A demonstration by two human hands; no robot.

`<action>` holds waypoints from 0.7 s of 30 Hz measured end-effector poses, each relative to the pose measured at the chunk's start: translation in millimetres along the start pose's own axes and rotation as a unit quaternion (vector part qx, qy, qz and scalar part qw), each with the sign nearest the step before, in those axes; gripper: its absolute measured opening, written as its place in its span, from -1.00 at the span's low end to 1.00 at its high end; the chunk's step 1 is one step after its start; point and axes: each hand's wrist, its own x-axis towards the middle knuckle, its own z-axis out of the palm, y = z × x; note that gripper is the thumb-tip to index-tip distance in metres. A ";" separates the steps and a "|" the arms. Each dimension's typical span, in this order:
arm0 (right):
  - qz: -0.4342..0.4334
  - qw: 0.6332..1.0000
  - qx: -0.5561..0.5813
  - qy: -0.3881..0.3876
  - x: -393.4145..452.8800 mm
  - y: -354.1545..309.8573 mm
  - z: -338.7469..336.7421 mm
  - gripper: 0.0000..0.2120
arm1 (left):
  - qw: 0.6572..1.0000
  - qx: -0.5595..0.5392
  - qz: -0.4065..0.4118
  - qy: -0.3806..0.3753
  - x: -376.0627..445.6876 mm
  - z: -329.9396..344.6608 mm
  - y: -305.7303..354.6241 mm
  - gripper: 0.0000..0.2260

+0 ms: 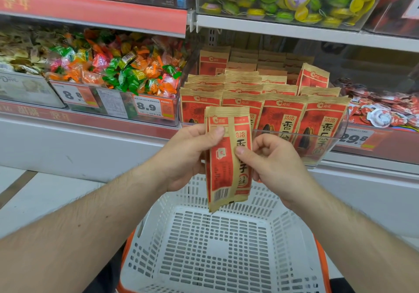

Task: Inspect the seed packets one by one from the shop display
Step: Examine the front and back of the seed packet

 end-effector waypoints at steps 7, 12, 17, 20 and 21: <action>-0.059 0.998 0.023 0.022 -4.6 -10.3 1.0 -0.95 | 1.000 0.001 -0.020 -0.016 -0.9 0.7 1.7 -0.69; -0.091 0.995 0.036 0.027 -5.8 -14.9 -3.9 -0.80 | 0.999 0.009 -0.043 -0.030 -2.0 4.7 -1.3 -0.60; -0.078 0.993 0.092 0.015 -8.0 -16.9 -3.6 -0.75 | 0.999 -0.030 -0.018 0.001 -1.0 2.3 1.2 -0.59; -0.066 0.991 0.117 0.016 -8.9 -17.1 -3.9 -0.74 | 0.999 -0.047 -0.016 -0.009 -0.3 1.8 1.3 -0.62; -0.064 0.991 0.120 0.016 -9.0 -17.0 -4.0 -0.73 | 0.999 -0.050 -0.015 -0.013 -0.1 1.5 0.9 -0.64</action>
